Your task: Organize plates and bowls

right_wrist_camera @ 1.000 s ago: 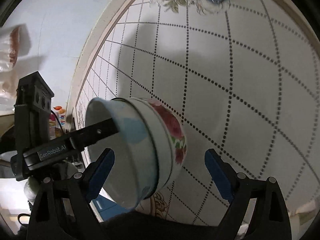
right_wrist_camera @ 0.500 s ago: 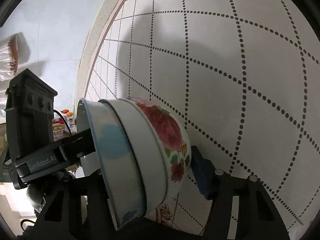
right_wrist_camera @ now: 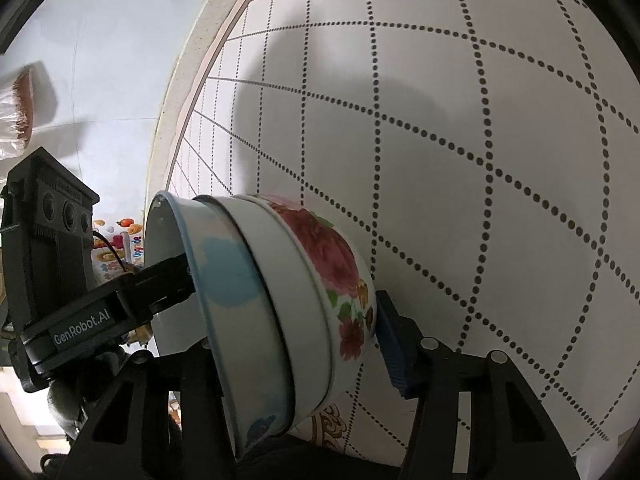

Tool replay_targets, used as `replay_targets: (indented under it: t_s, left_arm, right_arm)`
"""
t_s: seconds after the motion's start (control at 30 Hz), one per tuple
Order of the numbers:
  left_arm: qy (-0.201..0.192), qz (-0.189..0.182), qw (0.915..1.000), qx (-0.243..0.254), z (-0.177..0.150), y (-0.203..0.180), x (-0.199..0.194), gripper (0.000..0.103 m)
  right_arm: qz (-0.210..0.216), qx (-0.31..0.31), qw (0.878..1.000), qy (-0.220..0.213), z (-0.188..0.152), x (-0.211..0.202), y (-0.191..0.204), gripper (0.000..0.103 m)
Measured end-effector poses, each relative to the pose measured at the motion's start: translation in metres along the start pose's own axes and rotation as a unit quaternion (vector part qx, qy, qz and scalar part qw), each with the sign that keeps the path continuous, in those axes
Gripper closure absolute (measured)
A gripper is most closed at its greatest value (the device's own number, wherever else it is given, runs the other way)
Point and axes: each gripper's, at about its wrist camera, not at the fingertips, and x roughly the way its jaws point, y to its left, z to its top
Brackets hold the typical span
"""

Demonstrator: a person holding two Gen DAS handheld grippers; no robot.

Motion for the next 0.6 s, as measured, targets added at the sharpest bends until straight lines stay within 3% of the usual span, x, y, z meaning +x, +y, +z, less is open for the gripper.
replay_targets:
  t_s: [0.33, 0.6]
  left_arm:
    - [-0.015, 0.001, 0.9997, -0.021, -0.005, 0.017, -0.045, 0.059]
    - [-0.038, 0.009, 0.997, -0.066, -0.02, 0.059, -0.078, 0.059]
  right_arm:
    - [-0.003, -0.032, 0.999, 0.006, -0.001, -0.01, 0.04, 0.047]
    - [0.006, -0.063, 0.997, 0.048, -0.008, 0.01, 0.089, 0.047]
